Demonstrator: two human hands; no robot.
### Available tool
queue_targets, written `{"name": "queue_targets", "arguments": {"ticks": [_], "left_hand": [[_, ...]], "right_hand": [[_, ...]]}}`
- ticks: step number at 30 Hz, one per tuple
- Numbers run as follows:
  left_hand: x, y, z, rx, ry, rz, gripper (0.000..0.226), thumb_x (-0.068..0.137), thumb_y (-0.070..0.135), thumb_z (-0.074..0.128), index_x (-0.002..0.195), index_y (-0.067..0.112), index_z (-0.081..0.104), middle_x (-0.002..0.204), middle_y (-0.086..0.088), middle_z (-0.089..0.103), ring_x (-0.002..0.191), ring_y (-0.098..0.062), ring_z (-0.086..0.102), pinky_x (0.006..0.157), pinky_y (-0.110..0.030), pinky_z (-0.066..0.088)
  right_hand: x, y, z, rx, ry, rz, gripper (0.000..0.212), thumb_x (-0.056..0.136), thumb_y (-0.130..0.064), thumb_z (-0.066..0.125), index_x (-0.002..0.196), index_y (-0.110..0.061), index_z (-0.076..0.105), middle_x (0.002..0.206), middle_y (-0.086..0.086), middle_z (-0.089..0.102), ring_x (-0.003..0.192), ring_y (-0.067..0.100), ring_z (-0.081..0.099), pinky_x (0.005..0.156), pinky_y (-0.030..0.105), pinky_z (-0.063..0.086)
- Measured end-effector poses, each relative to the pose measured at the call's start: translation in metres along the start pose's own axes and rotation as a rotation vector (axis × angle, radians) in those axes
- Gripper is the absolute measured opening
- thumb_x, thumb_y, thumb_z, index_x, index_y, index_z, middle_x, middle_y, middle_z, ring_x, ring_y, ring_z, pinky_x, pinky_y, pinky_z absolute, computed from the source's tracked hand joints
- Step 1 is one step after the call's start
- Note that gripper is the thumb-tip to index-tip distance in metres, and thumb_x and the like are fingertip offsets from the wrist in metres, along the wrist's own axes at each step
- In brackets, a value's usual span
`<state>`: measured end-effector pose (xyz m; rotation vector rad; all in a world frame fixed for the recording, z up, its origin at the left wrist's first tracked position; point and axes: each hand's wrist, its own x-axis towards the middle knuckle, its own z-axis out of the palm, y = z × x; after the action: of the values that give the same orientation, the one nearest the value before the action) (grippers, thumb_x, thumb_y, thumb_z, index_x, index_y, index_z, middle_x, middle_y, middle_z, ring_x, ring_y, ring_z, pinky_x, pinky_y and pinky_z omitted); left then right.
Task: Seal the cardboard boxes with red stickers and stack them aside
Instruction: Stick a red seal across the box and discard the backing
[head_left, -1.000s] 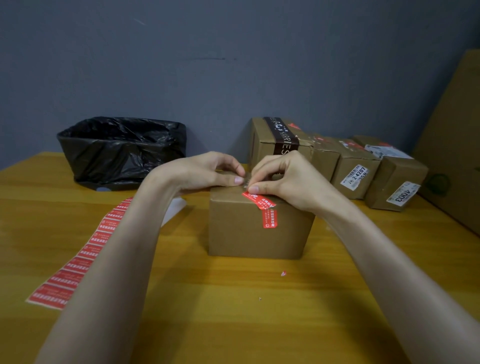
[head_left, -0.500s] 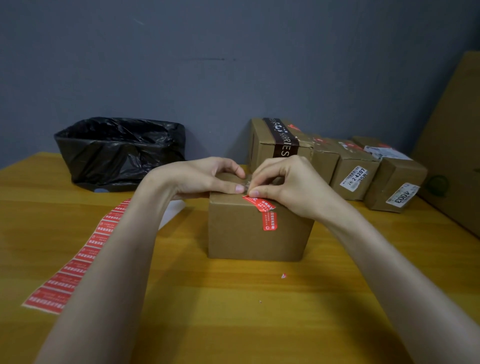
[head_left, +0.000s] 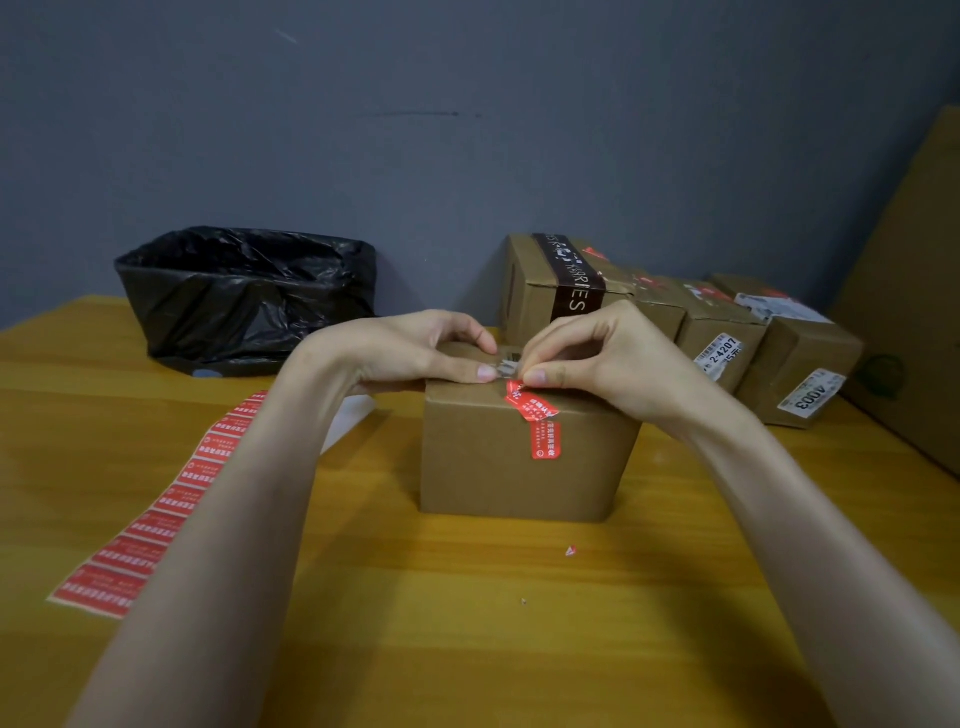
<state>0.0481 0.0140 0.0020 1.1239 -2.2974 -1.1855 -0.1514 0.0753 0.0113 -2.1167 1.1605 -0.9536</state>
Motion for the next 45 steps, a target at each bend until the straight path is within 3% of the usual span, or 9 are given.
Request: {"name": "queue_targets", "arguments": {"ticks": [13,16,20,25,29,33,37,40,45], "left_hand": [[0.001,-0.002,-0.001,0.025,-0.003,-0.011,0.044,0.068,0.047,0.069,0.105,0.028,0.056,0.11,0.008,0.058,0.102,-0.008,0.057,0.084,-0.02,0.045],[-0.001,0.001,-0.001,0.029,0.005,-0.008,0.046,0.071,0.044,0.069,0.109,0.023,0.056,0.11,0.006,0.058,0.102,-0.008,0.056,0.085,-0.018,0.045],[-0.003,0.003,0.0,0.031,0.007,-0.014,0.049,0.069,0.045,0.067,0.111,0.022,0.056,0.114,0.005,0.058,0.104,-0.009,0.056,0.086,-0.019,0.046],[-0.006,0.011,-0.001,0.153,0.005,-0.053,0.043,0.074,0.05,0.068,0.111,0.031,0.054,0.118,0.01,0.054,0.111,-0.007,0.051,0.091,-0.022,0.041],[-0.01,0.033,-0.001,0.513,0.067,0.022,0.033,0.086,0.037,0.061,0.118,0.033,0.055,0.131,0.011,0.043,0.119,-0.005,0.039,0.097,-0.022,0.03],[-0.017,0.047,0.001,0.548,-0.084,-0.088,0.07,0.075,0.049,0.064,0.138,0.036,0.039,0.147,0.012,0.031,0.133,-0.009,0.031,0.1,-0.024,0.028],[-0.021,0.04,0.002,0.516,-0.117,-0.151,0.084,0.069,0.045,0.074,0.139,0.05,0.027,0.138,0.015,0.029,0.129,-0.013,0.03,0.103,-0.031,0.035],[-0.023,0.034,-0.003,0.443,-0.1,-0.058,0.08,0.063,0.051,0.073,0.135,0.046,0.04,0.121,0.023,0.043,0.117,-0.004,0.043,0.093,-0.022,0.039],[-0.033,0.033,-0.016,0.3,-0.098,-0.043,0.051,0.066,0.066,0.062,0.114,0.05,0.06,0.115,0.019,0.063,0.108,-0.003,0.058,0.1,-0.036,0.045]], "right_hand": [[-0.005,0.002,0.004,0.074,-0.029,-0.1,0.027,0.072,0.007,0.071,0.074,-0.017,0.058,0.081,0.016,0.069,0.082,0.024,0.068,0.08,0.032,0.053],[-0.006,0.001,0.004,0.086,-0.029,-0.113,0.028,0.071,0.007,0.072,0.078,-0.017,0.06,0.075,0.007,0.066,0.075,0.012,0.064,0.073,0.021,0.052],[-0.01,-0.001,0.004,0.064,-0.044,-0.107,0.044,0.074,0.007,0.07,0.101,-0.025,0.061,0.077,-0.002,0.066,0.077,0.005,0.061,0.078,0.027,0.05],[-0.018,-0.003,0.004,0.137,-0.001,-0.088,0.087,0.073,0.01,0.071,0.133,-0.039,0.031,0.097,0.004,0.07,0.085,0.013,0.068,0.083,0.03,0.05],[-0.022,-0.003,0.002,-0.167,0.043,-0.035,0.049,0.072,-0.007,0.076,0.114,-0.025,0.061,0.117,-0.012,0.057,0.093,0.0,0.061,0.084,0.019,0.047],[-0.025,-0.004,0.005,-0.237,0.08,-0.056,0.012,0.074,-0.01,0.075,0.083,-0.018,0.073,0.103,-0.011,0.064,0.093,-0.005,0.057,0.084,0.011,0.044],[-0.024,-0.002,0.01,-0.193,0.144,-0.061,0.019,0.077,-0.005,0.072,0.072,-0.023,0.068,0.09,-0.013,0.068,0.092,-0.004,0.061,0.083,0.014,0.047],[-0.024,-0.003,0.012,-0.131,0.178,-0.081,0.021,0.078,-0.004,0.069,0.072,-0.023,0.067,0.087,-0.009,0.07,0.09,0.001,0.065,0.081,0.018,0.052],[-0.02,-0.009,0.004,0.011,0.245,-0.117,0.021,0.08,0.002,0.067,0.072,-0.018,0.064,0.081,0.006,0.069,0.078,0.012,0.066,0.074,0.023,0.051]]}}
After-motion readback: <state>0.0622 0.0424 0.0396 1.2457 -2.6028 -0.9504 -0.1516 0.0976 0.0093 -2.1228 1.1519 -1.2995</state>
